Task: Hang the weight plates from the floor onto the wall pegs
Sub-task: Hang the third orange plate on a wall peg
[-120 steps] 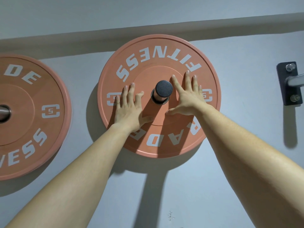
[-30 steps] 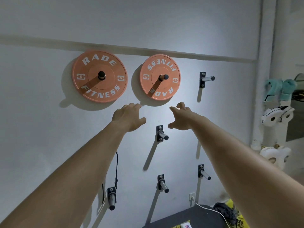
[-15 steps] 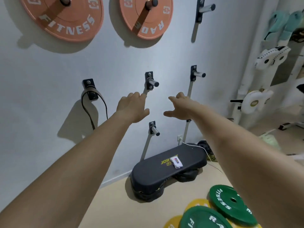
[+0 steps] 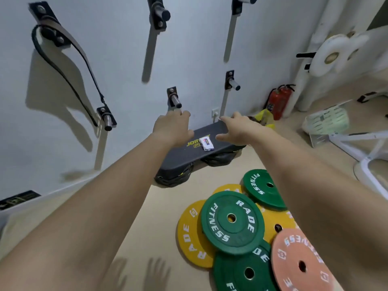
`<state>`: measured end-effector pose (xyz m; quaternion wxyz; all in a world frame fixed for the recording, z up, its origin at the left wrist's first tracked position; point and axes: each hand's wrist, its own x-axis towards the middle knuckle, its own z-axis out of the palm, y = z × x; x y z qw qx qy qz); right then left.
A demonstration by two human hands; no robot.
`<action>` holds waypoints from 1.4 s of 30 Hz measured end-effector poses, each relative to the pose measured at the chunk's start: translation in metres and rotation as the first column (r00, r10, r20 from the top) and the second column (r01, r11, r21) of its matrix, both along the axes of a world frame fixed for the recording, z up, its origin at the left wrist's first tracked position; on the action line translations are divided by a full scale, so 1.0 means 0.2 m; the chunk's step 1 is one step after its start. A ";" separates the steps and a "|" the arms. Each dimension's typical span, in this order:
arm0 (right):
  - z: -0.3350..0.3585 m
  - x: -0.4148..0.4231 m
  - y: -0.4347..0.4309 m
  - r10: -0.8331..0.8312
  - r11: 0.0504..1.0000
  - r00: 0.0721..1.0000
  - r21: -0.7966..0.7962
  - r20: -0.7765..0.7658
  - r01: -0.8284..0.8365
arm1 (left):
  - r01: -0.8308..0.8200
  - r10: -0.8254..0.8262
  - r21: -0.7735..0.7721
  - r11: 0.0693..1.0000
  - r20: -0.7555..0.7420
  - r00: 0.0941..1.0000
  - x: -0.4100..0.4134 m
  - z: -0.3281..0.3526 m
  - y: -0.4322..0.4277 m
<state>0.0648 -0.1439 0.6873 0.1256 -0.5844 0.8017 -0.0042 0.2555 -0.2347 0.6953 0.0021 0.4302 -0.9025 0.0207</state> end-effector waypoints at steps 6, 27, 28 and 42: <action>-0.53 -0.44 0.35 -0.042 0.991 0.998 0.132 0.048 0.036 | 0.010 -0.014 0.146 0.989 0.022 1.000 -0.42 -0.53 0.32; -1.64 -1.40 1.56 -0.443 0.863 0.868 0.368 0.224 0.346 | 0.325 -0.369 0.347 0.880 0.065 0.927 -1.75 -1.66 1.31; -1.74 -1.44 1.61 -0.449 0.865 0.854 0.367 0.263 0.342 | 0.308 -0.355 0.361 0.880 0.069 0.932 -1.82 -1.76 1.38; -3.40 -2.05 2.27 -0.499 0.826 0.806 0.458 0.319 0.329 | -0.025 -0.052 0.552 0.834 0.124 0.991 -2.37 -3.26 2.01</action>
